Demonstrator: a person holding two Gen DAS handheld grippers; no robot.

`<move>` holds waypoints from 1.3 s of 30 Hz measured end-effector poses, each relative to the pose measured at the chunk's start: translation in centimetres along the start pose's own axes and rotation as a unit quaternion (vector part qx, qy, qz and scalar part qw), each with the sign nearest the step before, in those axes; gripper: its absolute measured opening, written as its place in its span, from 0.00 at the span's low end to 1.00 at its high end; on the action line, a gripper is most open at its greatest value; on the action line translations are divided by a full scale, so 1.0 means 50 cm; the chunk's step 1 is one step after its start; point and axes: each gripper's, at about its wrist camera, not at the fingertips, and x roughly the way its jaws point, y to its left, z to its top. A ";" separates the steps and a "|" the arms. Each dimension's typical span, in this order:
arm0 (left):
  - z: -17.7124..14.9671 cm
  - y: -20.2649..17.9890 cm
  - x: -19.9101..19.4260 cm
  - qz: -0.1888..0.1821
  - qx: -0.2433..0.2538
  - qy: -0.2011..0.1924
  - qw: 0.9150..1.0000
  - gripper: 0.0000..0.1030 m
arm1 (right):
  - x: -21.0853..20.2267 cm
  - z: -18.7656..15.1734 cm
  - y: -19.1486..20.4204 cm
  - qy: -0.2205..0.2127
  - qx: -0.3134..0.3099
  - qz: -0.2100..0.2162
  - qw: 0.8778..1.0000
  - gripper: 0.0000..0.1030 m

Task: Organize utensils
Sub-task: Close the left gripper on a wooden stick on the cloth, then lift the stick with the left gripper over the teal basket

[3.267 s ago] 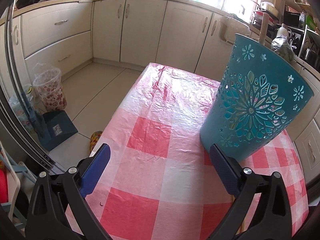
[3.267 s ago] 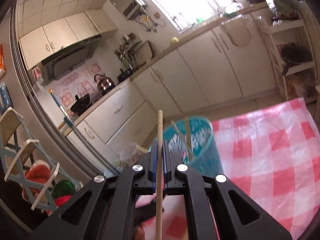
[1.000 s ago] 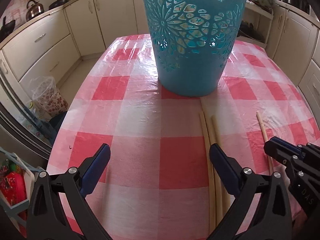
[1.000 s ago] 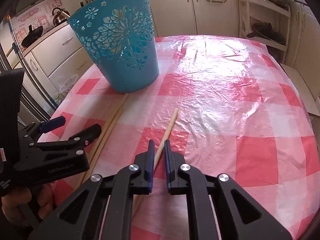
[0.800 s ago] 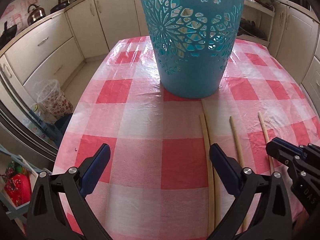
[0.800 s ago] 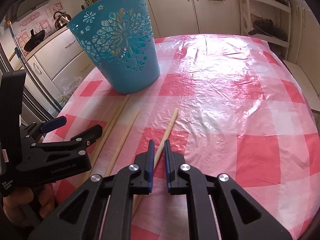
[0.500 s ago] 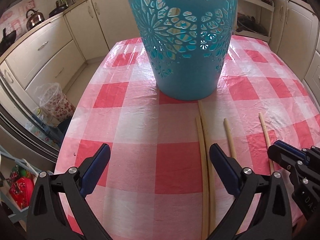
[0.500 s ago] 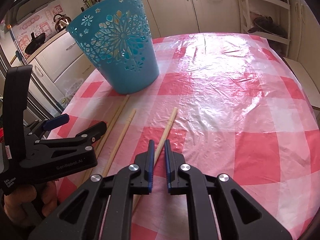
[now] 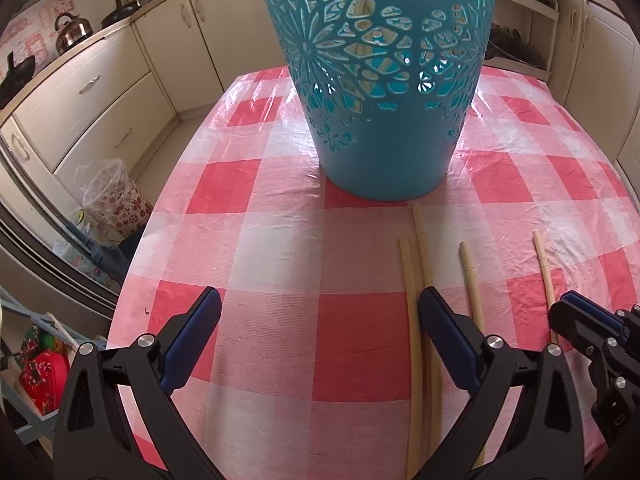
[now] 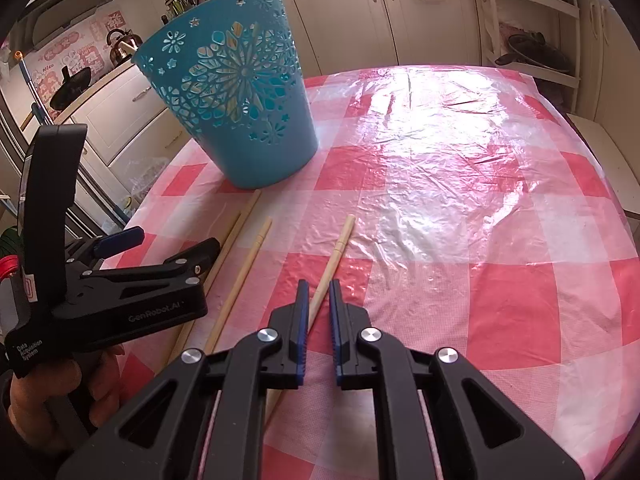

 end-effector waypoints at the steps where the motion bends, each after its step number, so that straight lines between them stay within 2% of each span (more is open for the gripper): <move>1: 0.000 0.001 0.000 0.000 0.000 -0.002 1.000 0.92 | 0.000 0.000 0.000 0.000 0.000 0.000 1.000 0.10; 4: 0.003 0.003 0.001 -0.005 -0.001 -0.002 1.000 0.89 | 0.001 0.000 0.001 0.000 0.000 0.000 1.000 0.10; 12: 0.010 -0.002 0.000 -0.047 0.006 -0.004 0.999 0.52 | 0.002 0.000 0.002 0.000 -0.001 -0.001 1.000 0.10; 14: 0.011 -0.007 -0.002 -0.051 0.011 -0.005 0.999 0.48 | 0.002 0.000 0.002 0.000 -0.001 -0.001 1.000 0.10; 23: 0.008 -0.022 -0.005 -0.047 0.009 -0.011 0.999 0.48 | 0.002 0.001 0.002 -0.001 -0.001 -0.001 1.000 0.10; 25: 0.006 -0.018 -0.005 -0.058 0.009 -0.011 0.998 0.42 | 0.002 0.001 0.002 -0.001 0.000 -0.001 1.000 0.10; 27: 0.006 -0.022 -0.009 -0.067 0.012 -0.010 0.998 0.22 | 0.003 0.001 0.002 -0.001 0.000 -0.001 1.000 0.10; 28: 0.005 -0.025 -0.010 -0.069 0.014 -0.010 0.997 0.19 | 0.002 0.001 0.002 -0.001 0.000 -0.001 1.000 0.10; 35: 0.009 -0.029 -0.005 -0.074 0.016 -0.005 0.997 0.17 | 0.003 0.002 0.003 -0.002 -0.001 0.001 1.000 0.10; 38: 0.010 -0.026 -0.005 -0.077 0.017 -0.008 0.997 0.05 | 0.003 0.002 0.003 -0.002 0.000 0.001 1.000 0.10; 39: 0.010 -0.022 -0.006 -0.078 0.014 -0.009 0.997 0.05 | 0.003 0.003 0.003 -0.002 0.000 0.001 1.000 0.10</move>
